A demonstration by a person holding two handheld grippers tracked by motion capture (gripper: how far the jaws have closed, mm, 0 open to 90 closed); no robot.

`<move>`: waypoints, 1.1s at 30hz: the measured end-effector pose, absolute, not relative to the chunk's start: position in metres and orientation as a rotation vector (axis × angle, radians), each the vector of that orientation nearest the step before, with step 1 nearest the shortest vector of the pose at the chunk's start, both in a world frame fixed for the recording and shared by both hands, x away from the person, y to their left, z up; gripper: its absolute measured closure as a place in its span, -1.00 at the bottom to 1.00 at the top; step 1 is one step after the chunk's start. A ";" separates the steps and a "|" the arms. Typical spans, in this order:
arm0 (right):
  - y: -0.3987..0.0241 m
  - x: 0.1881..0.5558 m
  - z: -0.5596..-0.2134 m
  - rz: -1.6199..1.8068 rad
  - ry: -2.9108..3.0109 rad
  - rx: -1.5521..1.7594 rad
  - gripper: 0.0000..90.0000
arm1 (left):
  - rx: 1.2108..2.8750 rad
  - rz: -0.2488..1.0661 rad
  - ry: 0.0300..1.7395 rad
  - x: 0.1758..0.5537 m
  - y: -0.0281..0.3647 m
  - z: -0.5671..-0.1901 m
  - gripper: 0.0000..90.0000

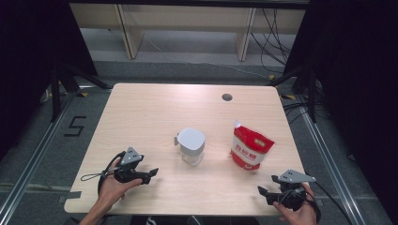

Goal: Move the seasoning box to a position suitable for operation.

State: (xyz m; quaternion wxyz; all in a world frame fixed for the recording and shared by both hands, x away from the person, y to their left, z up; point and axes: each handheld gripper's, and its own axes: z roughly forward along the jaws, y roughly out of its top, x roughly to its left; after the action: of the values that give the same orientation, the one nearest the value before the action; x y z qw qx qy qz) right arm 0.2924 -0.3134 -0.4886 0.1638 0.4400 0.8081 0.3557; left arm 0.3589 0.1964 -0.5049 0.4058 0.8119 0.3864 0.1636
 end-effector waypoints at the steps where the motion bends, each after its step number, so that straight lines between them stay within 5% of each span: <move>1: -0.313 0.292 -0.489 1.014 2.304 1.254 -0.35 | 2.048 0.413 0.975 0.359 0.196 -0.505 -0.56; 19: -0.317 0.294 -0.489 1.065 2.279 1.245 -0.40 | 1.946 0.466 0.949 0.369 0.192 -0.490 -0.56; 33: -0.317 0.293 -0.487 1.054 2.257 1.222 -0.35 | 1.950 0.477 0.780 0.424 0.166 -0.484 0.06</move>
State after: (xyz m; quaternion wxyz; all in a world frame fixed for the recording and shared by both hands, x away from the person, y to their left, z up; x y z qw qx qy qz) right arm 0.2928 -0.3170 -0.4866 0.1823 0.4332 0.7999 0.3733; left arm 0.4239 0.1662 -0.4841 0.4738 0.7973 0.3190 0.1951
